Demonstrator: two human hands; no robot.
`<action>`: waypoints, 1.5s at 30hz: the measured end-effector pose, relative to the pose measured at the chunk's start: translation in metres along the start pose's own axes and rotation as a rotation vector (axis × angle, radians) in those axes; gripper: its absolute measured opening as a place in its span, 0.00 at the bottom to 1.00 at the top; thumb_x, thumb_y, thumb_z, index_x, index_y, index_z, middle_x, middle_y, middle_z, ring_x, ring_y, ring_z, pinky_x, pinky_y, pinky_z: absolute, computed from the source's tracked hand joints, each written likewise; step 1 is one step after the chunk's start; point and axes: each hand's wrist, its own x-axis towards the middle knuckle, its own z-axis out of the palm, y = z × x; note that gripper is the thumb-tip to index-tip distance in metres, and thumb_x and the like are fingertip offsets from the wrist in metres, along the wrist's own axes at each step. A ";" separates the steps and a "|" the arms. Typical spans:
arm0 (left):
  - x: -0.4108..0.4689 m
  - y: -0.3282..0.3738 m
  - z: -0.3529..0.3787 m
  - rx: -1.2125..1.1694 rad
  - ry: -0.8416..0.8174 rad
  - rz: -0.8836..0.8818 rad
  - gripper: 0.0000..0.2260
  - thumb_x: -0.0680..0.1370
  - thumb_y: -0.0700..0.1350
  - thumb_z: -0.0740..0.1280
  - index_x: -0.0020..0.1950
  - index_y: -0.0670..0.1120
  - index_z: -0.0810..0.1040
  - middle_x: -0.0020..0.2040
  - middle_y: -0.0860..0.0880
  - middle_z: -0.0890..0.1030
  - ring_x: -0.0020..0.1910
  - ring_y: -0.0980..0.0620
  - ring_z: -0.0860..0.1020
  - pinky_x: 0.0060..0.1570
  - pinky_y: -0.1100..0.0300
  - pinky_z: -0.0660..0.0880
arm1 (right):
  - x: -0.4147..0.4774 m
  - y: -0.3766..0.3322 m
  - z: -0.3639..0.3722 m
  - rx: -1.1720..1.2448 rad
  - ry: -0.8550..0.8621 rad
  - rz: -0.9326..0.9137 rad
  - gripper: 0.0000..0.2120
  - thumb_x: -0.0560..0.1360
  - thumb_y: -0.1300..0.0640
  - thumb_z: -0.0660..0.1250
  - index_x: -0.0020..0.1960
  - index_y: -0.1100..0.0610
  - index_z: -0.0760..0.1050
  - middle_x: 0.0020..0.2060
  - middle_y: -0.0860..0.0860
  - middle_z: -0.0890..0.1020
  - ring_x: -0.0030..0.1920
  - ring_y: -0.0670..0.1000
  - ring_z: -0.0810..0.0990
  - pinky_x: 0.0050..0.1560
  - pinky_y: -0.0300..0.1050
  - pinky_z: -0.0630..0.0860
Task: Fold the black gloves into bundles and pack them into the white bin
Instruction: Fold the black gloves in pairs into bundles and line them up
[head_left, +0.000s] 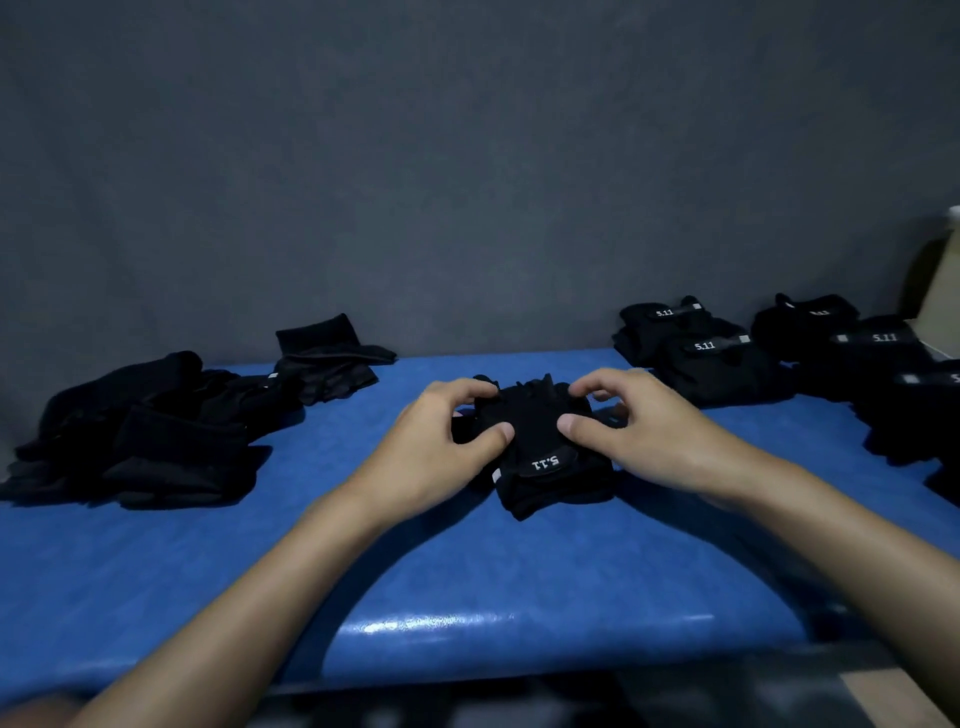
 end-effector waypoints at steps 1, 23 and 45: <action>-0.001 0.000 0.000 0.014 0.004 0.002 0.19 0.76 0.55 0.70 0.66 0.55 0.76 0.59 0.54 0.79 0.56 0.54 0.79 0.61 0.54 0.75 | -0.003 0.002 -0.001 -0.009 -0.005 0.003 0.18 0.72 0.41 0.70 0.59 0.46 0.75 0.55 0.48 0.75 0.56 0.47 0.75 0.61 0.48 0.74; -0.014 0.000 -0.003 0.141 0.055 0.221 0.17 0.74 0.63 0.62 0.59 0.60 0.77 0.57 0.63 0.72 0.63 0.58 0.71 0.69 0.52 0.66 | -0.022 0.015 -0.010 0.085 0.017 -0.208 0.14 0.71 0.49 0.73 0.56 0.45 0.78 0.54 0.41 0.74 0.55 0.38 0.73 0.55 0.27 0.66; -0.034 0.008 0.002 0.447 -0.022 0.505 0.16 0.76 0.60 0.62 0.58 0.56 0.80 0.51 0.62 0.80 0.53 0.61 0.75 0.58 0.53 0.67 | -0.029 0.032 -0.007 -0.386 -0.003 -0.616 0.06 0.77 0.51 0.64 0.51 0.49 0.78 0.47 0.37 0.77 0.48 0.44 0.75 0.52 0.43 0.70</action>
